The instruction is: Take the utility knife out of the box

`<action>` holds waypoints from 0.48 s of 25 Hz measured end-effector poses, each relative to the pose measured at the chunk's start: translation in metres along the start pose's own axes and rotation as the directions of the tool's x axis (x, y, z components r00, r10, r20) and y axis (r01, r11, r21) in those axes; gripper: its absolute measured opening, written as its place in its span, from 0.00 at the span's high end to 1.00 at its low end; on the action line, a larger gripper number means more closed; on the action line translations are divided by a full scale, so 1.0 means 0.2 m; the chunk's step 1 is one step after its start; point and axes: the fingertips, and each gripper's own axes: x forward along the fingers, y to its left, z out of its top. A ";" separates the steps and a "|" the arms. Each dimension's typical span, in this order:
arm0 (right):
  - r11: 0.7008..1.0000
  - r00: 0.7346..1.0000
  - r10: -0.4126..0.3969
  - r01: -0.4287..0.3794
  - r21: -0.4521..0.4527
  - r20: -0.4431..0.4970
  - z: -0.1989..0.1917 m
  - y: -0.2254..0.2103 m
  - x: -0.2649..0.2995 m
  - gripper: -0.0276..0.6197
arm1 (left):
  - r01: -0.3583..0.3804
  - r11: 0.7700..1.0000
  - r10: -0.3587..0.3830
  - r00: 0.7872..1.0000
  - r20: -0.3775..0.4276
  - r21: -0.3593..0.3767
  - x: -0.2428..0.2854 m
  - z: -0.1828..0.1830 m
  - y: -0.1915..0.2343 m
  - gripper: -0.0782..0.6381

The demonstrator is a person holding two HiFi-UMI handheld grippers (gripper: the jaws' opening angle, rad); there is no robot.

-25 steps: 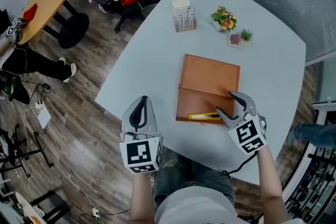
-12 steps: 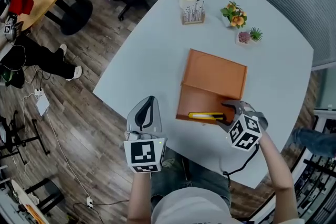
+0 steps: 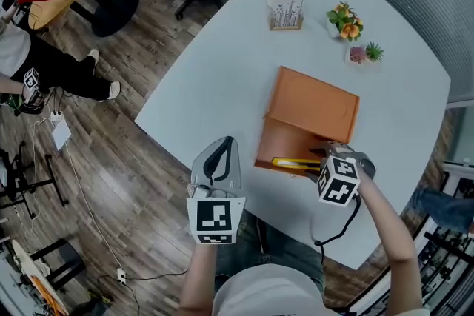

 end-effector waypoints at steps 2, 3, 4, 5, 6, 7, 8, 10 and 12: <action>1.000 1.000 0.006 -0.006 -0.017 -0.031 0.00 0.00 0.04 0.59 | -0.001 1.000 0.001 1.000 -0.003 -0.005 0.00 -0.01 0.00 0.89; 1.000 0.999 0.005 -0.006 -0.028 -0.048 -0.01 0.00 0.05 0.60 | -0.001 1.000 0.001 1.000 -0.005 -0.007 0.00 -0.02 0.00 0.89; 0.999 0.998 0.003 -0.006 -0.039 -0.065 -0.01 0.00 0.06 0.60 | -0.002 1.000 0.002 1.000 -0.007 -0.009 0.00 -0.02 0.00 0.89; 0.999 0.997 0.002 -0.006 -0.047 -0.078 -0.01 0.00 0.07 0.61 | -0.002 1.000 0.002 1.000 -0.008 -0.010 0.00 -0.03 0.00 0.89; 0.999 0.996 0.005 -0.009 -0.051 -0.085 -0.01 0.00 0.08 0.61 | -0.003 1.000 0.003 1.000 -0.010 -0.011 0.00 -0.03 0.01 0.89; 0.999 0.996 0.008 -0.013 -0.050 -0.087 -0.01 0.00 0.08 0.62 | -0.005 1.000 0.005 1.000 -0.010 -0.013 0.00 -0.03 0.01 0.89; 0.999 0.996 0.012 -0.016 -0.046 -0.086 -0.01 0.00 0.08 0.61 | -0.007 1.000 0.007 1.000 -0.010 -0.014 0.00 -0.03 0.01 0.89; 1.000 0.997 0.014 -0.016 -0.025 -0.077 -0.01 -0.01 0.08 0.61 | -0.011 1.000 0.011 1.000 -0.011 -0.017 0.00 -0.03 0.02 0.89; 1.000 0.998 -0.001 0.002 0.012 -0.061 -0.01 -0.03 0.08 0.60 | -0.013 1.000 0.013 1.000 -0.010 -0.019 0.00 -0.03 0.03 0.89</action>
